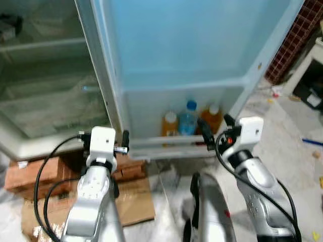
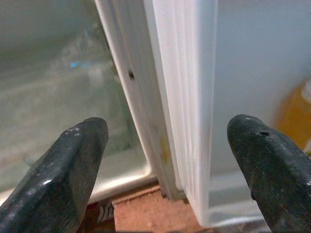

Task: Restocking fridge

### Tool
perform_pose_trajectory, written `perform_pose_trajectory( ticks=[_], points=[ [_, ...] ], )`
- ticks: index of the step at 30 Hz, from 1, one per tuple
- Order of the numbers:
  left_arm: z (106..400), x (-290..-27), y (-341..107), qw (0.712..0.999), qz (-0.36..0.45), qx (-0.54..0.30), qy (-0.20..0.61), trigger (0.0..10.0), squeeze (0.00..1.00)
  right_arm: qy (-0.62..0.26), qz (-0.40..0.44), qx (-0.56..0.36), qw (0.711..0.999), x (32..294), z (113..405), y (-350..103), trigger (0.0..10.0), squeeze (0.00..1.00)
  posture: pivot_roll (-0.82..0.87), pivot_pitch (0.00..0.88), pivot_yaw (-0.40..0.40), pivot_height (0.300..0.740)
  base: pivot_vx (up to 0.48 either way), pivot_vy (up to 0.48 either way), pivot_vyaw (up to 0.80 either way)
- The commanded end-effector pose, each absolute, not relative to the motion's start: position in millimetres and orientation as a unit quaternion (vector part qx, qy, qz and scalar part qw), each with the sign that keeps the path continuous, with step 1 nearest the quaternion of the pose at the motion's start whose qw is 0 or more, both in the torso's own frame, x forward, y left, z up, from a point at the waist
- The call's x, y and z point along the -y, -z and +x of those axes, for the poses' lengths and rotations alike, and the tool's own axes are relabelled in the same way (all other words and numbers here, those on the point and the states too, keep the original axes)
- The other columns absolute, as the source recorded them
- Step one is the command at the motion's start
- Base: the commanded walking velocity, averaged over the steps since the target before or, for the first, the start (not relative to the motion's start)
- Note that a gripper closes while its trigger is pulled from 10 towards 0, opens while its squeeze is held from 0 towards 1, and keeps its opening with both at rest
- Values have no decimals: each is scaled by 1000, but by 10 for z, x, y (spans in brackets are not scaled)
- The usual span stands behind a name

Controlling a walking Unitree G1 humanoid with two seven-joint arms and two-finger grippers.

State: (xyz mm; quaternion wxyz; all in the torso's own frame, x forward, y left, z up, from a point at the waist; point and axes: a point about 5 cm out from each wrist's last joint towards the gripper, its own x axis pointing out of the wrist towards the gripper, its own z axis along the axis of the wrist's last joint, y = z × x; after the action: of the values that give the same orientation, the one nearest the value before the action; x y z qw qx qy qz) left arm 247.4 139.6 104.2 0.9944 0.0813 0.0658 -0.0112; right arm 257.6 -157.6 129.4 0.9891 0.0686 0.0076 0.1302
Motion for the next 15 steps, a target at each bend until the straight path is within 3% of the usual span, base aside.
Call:
perform_pose_trajectory(
  ticks=[1,4,15],
  points=[
    [2474,-1390,-1019,994,87,-68,13,10000,0,-136,69,-1,988,1569,2576,-1357,10000,0,15,0,-20,565,0,0,0],
    [2474,-1390,-1016,994,88,-68,13,10000,0,-139,54,-6,989,1552,2566,-1337,10000,0,15,0,-19,565,0,0,0],
    [2483,-1379,-1018,994,89,-66,18,10000,0,-120,64,-55,989,1598,2580,-1233,10000,0,7,0,-19,565,-276,0,0]
  ],
)
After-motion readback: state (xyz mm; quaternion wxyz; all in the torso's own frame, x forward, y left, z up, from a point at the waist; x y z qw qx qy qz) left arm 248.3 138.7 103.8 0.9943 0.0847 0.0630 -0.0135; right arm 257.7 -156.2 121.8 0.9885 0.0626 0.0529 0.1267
